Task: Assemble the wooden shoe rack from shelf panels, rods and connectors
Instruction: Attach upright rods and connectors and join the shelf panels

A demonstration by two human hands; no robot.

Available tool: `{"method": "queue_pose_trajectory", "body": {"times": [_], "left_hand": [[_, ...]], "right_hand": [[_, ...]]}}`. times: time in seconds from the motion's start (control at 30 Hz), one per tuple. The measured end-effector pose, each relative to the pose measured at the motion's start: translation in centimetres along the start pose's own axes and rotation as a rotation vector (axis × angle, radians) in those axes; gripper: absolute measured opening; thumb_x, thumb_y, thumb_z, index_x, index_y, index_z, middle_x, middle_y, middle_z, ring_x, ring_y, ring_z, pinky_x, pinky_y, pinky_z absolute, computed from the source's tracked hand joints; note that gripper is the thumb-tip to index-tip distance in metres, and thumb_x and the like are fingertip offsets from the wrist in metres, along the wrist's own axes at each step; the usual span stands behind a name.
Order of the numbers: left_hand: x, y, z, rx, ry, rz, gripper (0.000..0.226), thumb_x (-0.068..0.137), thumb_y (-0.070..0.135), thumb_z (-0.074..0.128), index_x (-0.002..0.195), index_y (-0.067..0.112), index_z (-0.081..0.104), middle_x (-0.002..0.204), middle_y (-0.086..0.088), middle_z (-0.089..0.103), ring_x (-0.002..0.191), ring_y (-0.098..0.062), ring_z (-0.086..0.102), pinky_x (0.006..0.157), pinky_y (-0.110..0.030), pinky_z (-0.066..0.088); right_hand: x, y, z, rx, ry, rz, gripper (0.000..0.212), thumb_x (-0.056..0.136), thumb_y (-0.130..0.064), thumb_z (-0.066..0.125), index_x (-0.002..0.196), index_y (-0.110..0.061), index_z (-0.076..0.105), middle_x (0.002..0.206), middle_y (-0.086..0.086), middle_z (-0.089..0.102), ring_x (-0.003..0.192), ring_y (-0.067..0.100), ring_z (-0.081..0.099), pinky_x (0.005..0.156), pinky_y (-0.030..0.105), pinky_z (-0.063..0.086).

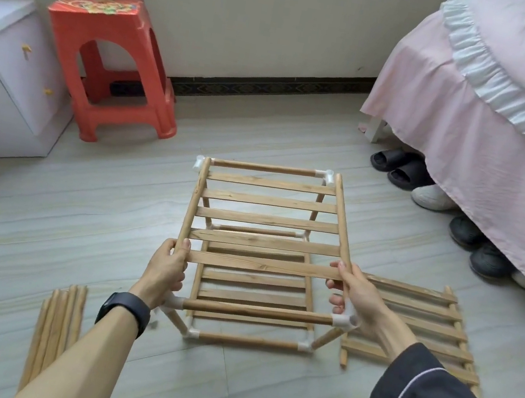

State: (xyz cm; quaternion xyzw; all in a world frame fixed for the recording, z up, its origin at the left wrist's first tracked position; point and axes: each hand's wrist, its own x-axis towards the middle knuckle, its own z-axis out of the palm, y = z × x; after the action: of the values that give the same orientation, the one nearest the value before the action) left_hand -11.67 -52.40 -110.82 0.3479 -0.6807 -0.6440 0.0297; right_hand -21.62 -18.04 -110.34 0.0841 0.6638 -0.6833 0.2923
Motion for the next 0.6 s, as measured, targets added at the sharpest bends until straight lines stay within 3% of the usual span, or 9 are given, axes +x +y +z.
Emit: {"method": "queue_pose_trajectory", "body": {"times": [0.2,0.4,0.6], "left_hand": [[-0.4,0.1,0.3,-0.058,-0.014,-0.008,0.025,0.108,0.036,0.044,0.097,0.014,0.047,0.066,0.000,0.035,0.039,-0.006,0.025,0.035,-0.018,0.022],[-0.7,0.1,0.7,-0.056,0.066,0.002,0.027,0.107,0.039,0.043,0.094,0.016,0.047,0.074,-0.001,0.036,0.049,-0.011,0.027,0.036,-0.020,0.026],[-0.5,0.3,0.7,-0.025,0.030,0.060,0.031,0.105,0.047,0.045,0.100,0.018,0.053,0.071,0.001,0.039,0.045,-0.009,0.027,0.039,-0.020,0.023]], "right_hand": [[-0.4,0.0,-1.6,0.235,-0.136,0.046,0.025,0.105,-0.036,0.051,0.122,-0.019,0.060,0.085,0.008,0.063,0.051,0.013,0.046,0.046,0.027,0.043],[-0.2,1.4,-0.4,0.059,0.067,-0.035,0.030,0.108,-0.033,0.046,0.109,-0.007,0.063,0.070,0.004,0.054,0.045,0.011,0.042,0.038,0.021,0.036],[-0.4,1.4,-0.1,0.069,0.146,-0.081,0.032,0.108,-0.037,0.045,0.111,-0.013,0.065,0.069,0.000,0.051,0.049,0.012,0.041,0.042,0.024,0.035]]}}
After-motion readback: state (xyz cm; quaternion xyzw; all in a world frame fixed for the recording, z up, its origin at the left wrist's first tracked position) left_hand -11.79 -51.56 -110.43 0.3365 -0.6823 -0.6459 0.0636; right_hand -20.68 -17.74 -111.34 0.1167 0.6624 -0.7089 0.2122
